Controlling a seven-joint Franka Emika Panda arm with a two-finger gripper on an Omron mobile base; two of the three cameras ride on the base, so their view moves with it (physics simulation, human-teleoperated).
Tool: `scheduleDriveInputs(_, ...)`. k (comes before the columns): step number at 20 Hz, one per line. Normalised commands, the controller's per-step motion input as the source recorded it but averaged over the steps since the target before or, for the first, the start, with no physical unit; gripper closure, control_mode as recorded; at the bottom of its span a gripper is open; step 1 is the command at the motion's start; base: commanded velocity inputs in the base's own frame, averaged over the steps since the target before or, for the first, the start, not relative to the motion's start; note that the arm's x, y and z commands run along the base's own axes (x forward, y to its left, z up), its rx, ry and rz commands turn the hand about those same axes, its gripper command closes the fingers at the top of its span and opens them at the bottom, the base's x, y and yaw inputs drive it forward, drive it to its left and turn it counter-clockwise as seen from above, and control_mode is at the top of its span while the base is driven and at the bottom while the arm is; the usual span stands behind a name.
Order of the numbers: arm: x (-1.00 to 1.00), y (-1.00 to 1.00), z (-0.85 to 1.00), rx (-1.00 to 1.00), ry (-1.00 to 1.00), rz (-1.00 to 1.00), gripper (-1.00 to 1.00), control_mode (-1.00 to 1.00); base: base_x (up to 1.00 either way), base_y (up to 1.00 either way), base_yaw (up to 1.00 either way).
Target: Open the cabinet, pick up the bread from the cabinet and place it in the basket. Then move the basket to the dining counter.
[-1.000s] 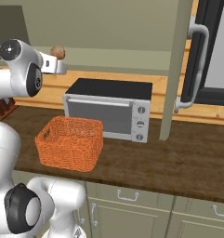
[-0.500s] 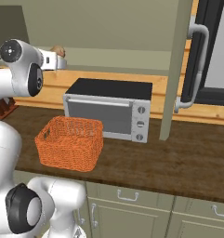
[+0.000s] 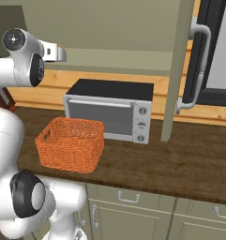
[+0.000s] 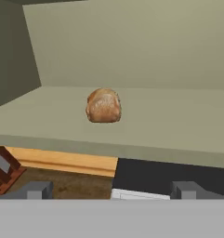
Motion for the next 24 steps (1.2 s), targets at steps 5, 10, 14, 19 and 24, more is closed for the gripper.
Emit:
scheduleDriveInputs(5,0.55,0.07,0.0,0.0,0.04,0.0,-1.0,-1.0,0.0,0.0,0.0)
scheduleDriveInputs(10,0.46,0.34,0.0,0.0,0.0,0.0,-1.0,-1.0,0.0,0.0,0.0)
scheduleDriveInputs(14,0.46,0.24,0.0,-0.01,0.0,0.0,-1.0,-1.0,0.0,0.0,0.0)
scheduleDriveInputs(19,0.56,0.0,0.0,-0.01,0.0,0.0,-1.0,-1.0,0.0,0.0,0.0)
scheduleDriveInputs(24,0.45,0.06,-0.01,0.0,0.05,0.0,-1.0,-1.0,0.0,0.0,0.0)
